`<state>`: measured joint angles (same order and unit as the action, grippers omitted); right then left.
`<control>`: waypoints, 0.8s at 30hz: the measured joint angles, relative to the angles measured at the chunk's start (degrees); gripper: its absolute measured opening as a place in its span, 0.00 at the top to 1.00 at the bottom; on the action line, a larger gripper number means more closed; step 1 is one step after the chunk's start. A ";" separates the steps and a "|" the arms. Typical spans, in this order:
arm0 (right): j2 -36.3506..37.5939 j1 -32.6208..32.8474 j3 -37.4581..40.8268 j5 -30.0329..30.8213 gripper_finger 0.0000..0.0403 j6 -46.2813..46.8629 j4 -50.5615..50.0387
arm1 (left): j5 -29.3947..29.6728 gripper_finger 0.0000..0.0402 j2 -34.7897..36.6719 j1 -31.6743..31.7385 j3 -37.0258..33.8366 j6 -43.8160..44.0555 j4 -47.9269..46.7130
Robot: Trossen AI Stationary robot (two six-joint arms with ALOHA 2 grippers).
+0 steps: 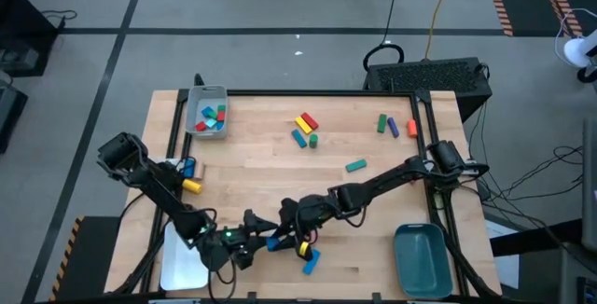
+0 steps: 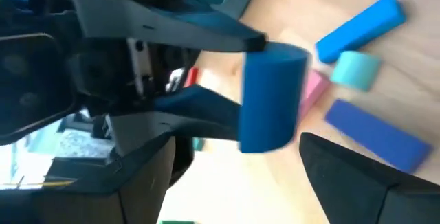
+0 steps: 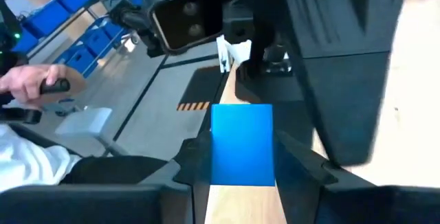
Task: Sort blocks by size
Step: Put the blue half-circle block into the gray bin
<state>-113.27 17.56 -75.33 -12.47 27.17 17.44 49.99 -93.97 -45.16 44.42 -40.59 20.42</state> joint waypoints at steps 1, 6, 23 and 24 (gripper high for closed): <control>0.00 0.00 0.00 0.04 0.71 0.12 0.07 | 0.10 0.23 -0.01 -0.04 0.00 -0.31 0.89; 0.04 -0.15 -0.04 0.07 0.71 0.43 0.97 | -0.51 0.32 -0.02 -0.29 0.00 -0.77 6.73; 0.04 -0.59 -0.04 -0.40 0.71 1.04 0.62 | -4.98 0.44 -0.02 -1.31 -0.07 7.70 7.79; 0.04 -0.60 -0.04 0.82 0.71 0.73 0.53 | -6.49 0.44 -0.02 -1.18 -0.05 9.17 8.14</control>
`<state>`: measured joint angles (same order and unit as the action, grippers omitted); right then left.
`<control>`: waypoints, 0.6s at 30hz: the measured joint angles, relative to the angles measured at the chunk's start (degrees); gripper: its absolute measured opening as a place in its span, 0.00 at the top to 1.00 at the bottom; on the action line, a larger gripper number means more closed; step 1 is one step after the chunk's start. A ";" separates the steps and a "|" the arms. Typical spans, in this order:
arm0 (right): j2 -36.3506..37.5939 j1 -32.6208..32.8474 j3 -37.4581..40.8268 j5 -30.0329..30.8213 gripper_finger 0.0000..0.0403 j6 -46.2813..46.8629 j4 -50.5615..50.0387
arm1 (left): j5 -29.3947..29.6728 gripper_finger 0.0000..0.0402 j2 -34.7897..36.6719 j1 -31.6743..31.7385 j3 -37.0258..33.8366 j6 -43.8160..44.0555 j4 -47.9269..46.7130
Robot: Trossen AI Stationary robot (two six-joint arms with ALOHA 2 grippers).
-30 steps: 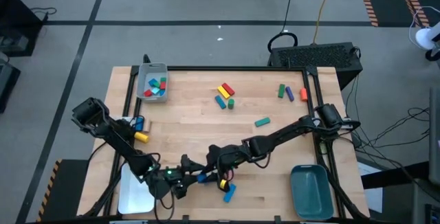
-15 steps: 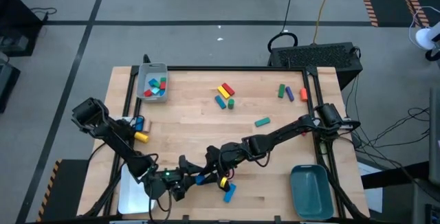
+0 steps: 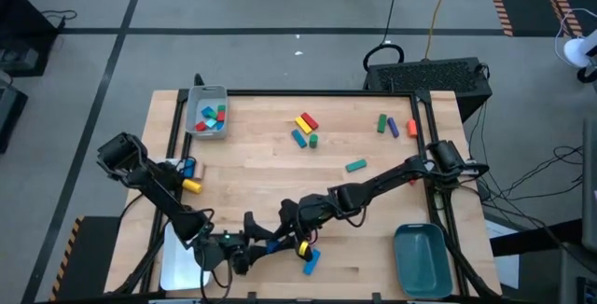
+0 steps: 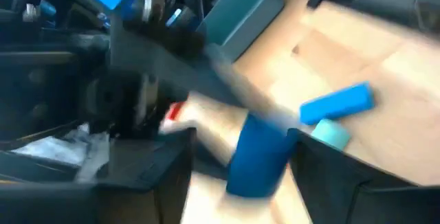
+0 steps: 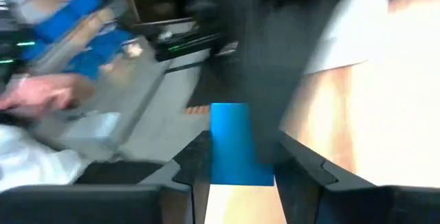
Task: Sort blocks by size
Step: Put the blue half-circle block into the gray bin
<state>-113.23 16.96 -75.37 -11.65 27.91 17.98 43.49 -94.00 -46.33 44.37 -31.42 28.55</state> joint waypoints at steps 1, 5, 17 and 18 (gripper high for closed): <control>0.00 -0.22 0.00 0.36 0.71 -0.12 -0.13 | -0.63 0.44 0.00 0.15 0.11 1.34 0.07; 0.00 -0.31 0.00 1.65 0.71 -0.26 -0.71 | -2.09 0.45 0.02 0.32 0.05 2.95 -0.11; -0.07 -0.54 0.07 1.39 0.71 0.15 -0.04 | -0.90 0.62 0.07 0.71 0.07 2.39 -3.10; -0.07 -0.54 0.07 1.39 0.71 0.15 0.00 | -0.48 0.65 0.07 0.69 0.07 2.43 -3.13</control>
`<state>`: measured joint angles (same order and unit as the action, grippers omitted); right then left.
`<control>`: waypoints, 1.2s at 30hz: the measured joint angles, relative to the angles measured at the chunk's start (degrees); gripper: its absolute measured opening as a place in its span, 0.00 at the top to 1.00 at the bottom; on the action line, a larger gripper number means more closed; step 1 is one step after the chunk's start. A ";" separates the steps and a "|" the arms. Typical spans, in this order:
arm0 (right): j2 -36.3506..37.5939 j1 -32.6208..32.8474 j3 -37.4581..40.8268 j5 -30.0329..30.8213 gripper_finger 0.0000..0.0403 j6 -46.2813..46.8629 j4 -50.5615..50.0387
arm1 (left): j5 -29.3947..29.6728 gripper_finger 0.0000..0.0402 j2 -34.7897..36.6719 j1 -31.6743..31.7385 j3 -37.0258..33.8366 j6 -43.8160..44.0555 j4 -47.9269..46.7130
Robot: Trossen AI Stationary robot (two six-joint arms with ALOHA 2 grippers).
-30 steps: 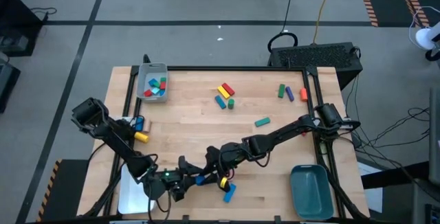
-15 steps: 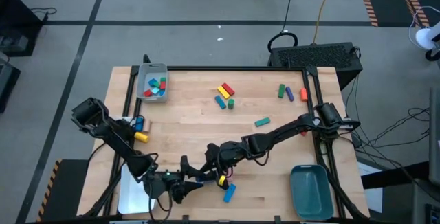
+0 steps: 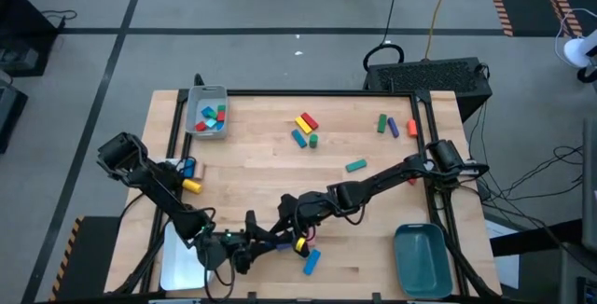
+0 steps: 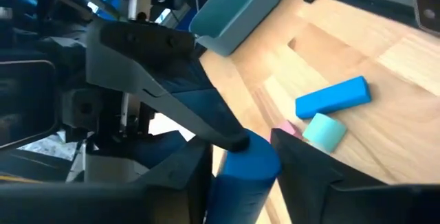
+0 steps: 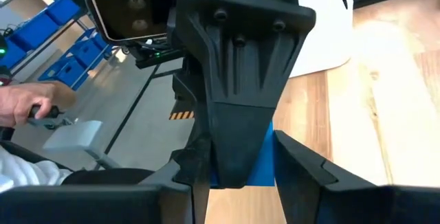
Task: Sort blocks by size
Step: Put the blue half-circle block into the gray bin
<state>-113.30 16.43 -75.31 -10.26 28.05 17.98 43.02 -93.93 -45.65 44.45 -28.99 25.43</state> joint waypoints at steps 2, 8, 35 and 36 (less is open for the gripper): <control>0.00 -0.04 0.00 0.04 0.71 0.00 0.06 | 0.74 0.70 -0.02 -0.02 0.00 0.33 -0.39; 0.00 -0.05 0.00 -0.75 0.66 -2.12 1.34 | 4.22 0.76 0.05 -0.75 0.00 2.16 -0.40; 4.00 0.66 -0.03 16.47 0.58 -5.33 -23.81 | 22.83 0.76 28.59 11.34 -0.02 97.20 -84.22; 4.00 0.66 -0.02 16.48 0.58 -5.33 -24.73 | 22.60 0.76 29.05 12.99 -0.02 100.68 -87.43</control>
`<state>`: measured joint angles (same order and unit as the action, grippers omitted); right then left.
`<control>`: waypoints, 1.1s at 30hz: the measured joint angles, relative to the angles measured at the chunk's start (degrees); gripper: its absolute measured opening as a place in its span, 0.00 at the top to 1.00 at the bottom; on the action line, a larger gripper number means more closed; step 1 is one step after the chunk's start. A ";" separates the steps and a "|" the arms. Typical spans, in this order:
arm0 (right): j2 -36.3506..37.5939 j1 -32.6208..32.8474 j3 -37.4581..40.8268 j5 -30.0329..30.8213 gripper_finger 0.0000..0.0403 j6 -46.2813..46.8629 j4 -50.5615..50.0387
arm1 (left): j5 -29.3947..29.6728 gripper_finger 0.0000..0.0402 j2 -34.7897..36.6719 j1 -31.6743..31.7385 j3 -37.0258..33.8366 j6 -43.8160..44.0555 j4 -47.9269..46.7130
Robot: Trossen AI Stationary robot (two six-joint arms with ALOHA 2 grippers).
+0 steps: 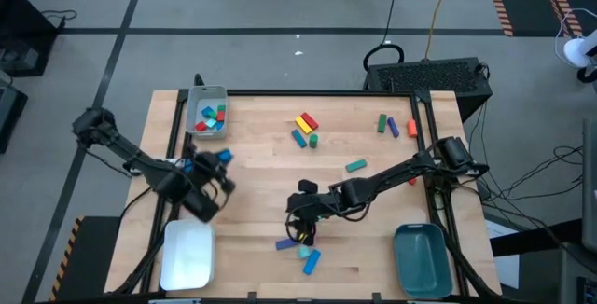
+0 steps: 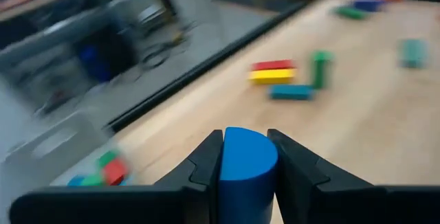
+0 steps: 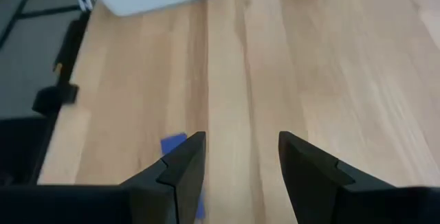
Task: Sort blocks by size
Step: Put the blue half-circle block into the gray bin
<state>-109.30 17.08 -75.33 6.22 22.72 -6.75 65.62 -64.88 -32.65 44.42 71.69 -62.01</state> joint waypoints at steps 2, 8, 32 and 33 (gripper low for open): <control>0.00 -0.15 0.02 0.00 0.58 -0.04 -1.08 | -1.19 0.76 0.57 3.52 0.00 5.29 -4.26; 0.00 -0.15 0.00 -0.02 0.58 -2.65 -3.17 | -8.13 0.76 0.54 14.78 0.00 8.92 -9.13; 0.00 0.74 0.00 0.09 0.58 -0.12 -4.29 | -31.43 0.76 0.44 63.22 -0.02 -37.65 15.99; 0.00 1.06 0.00 0.07 0.58 0.50 -4.96 | -32.28 0.76 0.25 64.70 -0.02 -38.44 16.52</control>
<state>-109.30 18.14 -75.33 6.28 23.22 -11.71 33.34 -64.63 32.05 44.40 33.25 -45.49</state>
